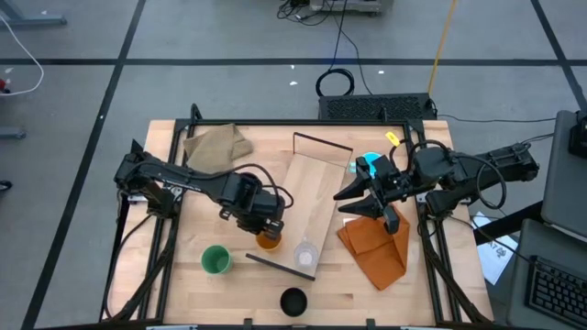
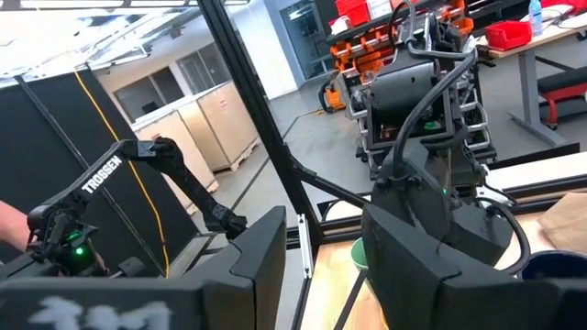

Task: Stack small to large cups/mugs on shelf
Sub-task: Put the orange cup on the shelf

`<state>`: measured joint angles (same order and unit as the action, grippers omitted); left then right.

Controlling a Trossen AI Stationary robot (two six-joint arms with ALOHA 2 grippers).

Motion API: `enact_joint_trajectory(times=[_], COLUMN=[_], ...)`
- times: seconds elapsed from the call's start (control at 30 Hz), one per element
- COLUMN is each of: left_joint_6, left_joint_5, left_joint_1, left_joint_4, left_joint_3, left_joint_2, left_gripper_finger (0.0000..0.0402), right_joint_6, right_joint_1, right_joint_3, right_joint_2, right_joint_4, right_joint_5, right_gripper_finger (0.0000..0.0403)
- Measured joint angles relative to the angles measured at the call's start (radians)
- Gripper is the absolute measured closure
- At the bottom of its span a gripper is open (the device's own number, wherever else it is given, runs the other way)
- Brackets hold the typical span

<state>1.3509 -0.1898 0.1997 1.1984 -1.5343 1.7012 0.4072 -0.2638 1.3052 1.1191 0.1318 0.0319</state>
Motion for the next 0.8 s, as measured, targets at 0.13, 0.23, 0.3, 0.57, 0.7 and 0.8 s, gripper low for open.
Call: enact_joint_trajectory(times=[0.13,0.23,0.3,0.57,0.7,0.8], left_joint_6=[-0.011,-0.011,-0.011,-0.014,-0.014,-0.017], left_joint_5=[0.006,0.005,0.004,-0.008,-0.019,-0.025], left_joint_1=[-0.003,-0.005,-0.005,0.001,0.001,0.002], left_joint_4=[-0.008,-0.017,-0.017,-0.027,-0.028,-0.027], left_joint_3=[0.003,0.003,0.003,0.003,0.003,0.003], left_joint_2=[0.0,0.0,0.0,0.0,0.0,0.0], left_gripper_finger=[0.0402,0.0401,0.0401,0.0402,0.0401,0.0402], right_joint_6=[0.0,0.0,0.0,0.0,0.0,0.0], right_joint_1=[0.0,0.0,0.0,0.0,0.0,0.0], right_joint_3=[0.0,0.0,0.0,0.0,0.0,0.0], right_joint_2=[0.0,0.0,0.0,0.0,0.0,0.0], right_joint_4=[0.0,0.0,0.0,0.0,0.0,0.0], right_joint_5=[0.0,0.0,0.0,0.0,0.0,0.0], right_gripper_finger=[0.0266,0.0266,0.0266,0.0266,0.0266,0.0266])
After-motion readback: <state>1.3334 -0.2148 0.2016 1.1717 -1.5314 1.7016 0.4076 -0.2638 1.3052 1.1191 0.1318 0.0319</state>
